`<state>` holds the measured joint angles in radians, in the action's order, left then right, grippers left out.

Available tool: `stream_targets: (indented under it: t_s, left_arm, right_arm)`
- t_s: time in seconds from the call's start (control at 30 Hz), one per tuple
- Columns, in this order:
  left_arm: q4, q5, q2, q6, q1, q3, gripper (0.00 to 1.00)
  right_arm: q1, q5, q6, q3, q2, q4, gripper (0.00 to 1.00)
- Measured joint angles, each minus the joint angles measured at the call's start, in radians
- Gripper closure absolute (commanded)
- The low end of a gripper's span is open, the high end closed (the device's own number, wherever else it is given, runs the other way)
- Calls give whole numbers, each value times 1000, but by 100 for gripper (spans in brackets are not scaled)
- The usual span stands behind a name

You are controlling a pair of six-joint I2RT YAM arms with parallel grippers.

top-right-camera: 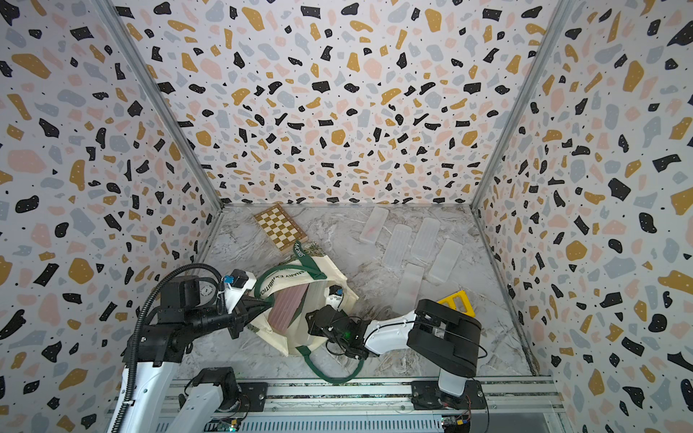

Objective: Take out the pencil case from the canvas bag
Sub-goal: Pick up the pencil case from the canvas bag, then place the pencil case at the center of the board.

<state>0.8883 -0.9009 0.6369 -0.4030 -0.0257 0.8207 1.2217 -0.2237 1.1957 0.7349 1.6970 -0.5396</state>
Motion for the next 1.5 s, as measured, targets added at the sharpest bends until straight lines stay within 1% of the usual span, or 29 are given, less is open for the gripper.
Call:
stream_targets:
  t_s: [0.17, 0.43, 0.6, 0.73, 0.93, 1.0, 1.2, 1.33, 1.5]
  left_arm:
    - [11, 37, 25, 11, 0, 45, 100]
    - [102, 110, 143, 3, 0, 173, 100]
    - [142, 126, 128, 23, 0, 188, 100]
    - [165, 148, 90, 39, 0, 188, 100]
    - [188, 199, 63, 69, 0, 187, 100]
    - [180, 218, 60, 84, 0, 182, 100]
    - [161, 240, 58, 129, 0, 179, 100]
    - [134, 274, 56, 153, 0, 175, 100]
    - [102, 326, 26, 157, 0, 135, 100]
  right_arm:
    - [5, 24, -77, -24, -151, 71, 88]
    - [20, 32, -149, -43, -388, 245, 88]
    - [40, 5, -154, -71, -541, 350, 87]
    - [46, -27, -157, -74, -657, 429, 87]
    - [30, -77, -161, -74, -769, 532, 87]
    - [-1, -74, -166, -74, -787, 563, 87]
    - [-165, -6, -197, -74, -818, 620, 87]
    - [-311, 85, -231, -74, -821, 624, 87]
    - [-473, 206, -275, -74, -803, 642, 87]
